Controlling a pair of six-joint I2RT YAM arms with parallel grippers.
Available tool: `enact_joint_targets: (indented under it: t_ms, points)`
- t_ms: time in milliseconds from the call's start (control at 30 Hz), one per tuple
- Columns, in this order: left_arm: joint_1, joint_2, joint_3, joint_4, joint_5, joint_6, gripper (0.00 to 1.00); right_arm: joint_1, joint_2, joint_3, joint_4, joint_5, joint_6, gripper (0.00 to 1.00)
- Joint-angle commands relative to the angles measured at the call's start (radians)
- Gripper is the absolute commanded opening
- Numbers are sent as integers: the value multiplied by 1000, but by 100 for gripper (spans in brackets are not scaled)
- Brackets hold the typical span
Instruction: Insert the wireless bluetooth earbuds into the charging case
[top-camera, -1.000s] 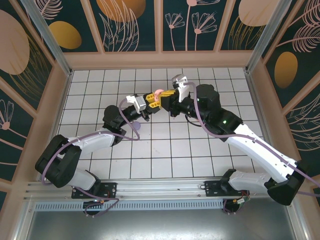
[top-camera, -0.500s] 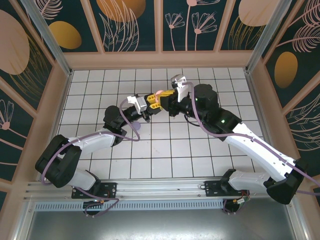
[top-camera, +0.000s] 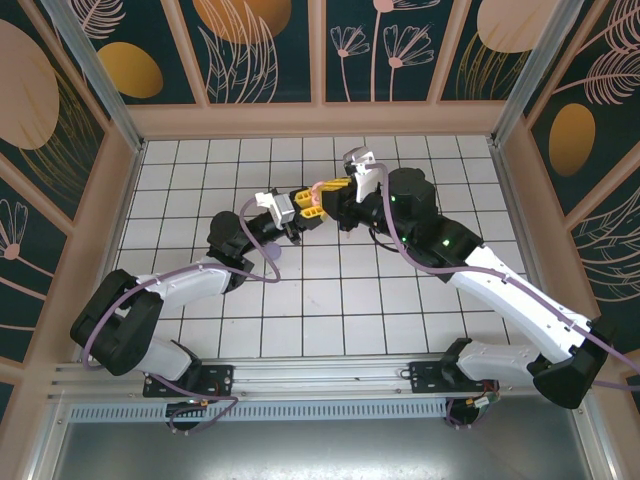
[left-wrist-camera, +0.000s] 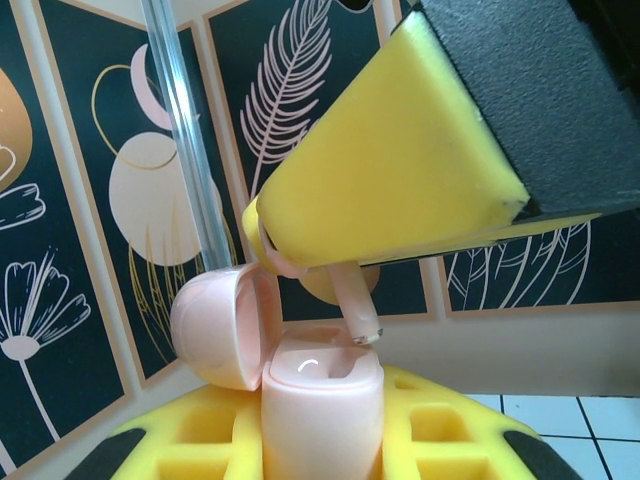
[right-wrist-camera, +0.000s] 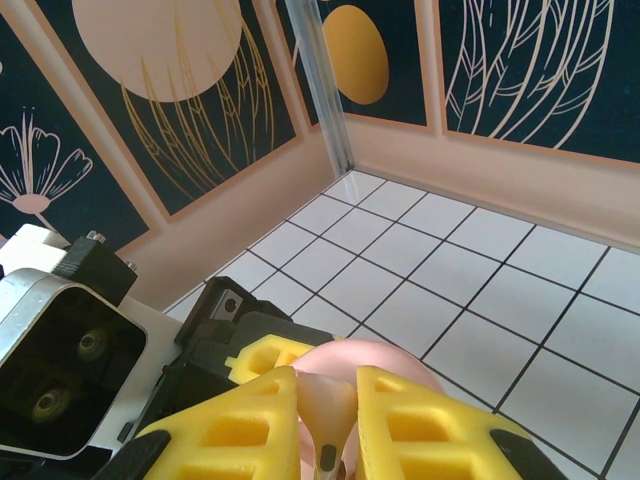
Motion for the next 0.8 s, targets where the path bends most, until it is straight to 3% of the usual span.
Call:
enact_joint_targets:
  t_ms: [0, 767]
  points:
    - [-7, -20, 33, 18, 30, -17, 0, 8, 10, 13, 47, 16, -19, 17]
    - [-11, -30, 57, 9, 26, -40, 0, 9, -3, -74, -15, 41, -105, 15]
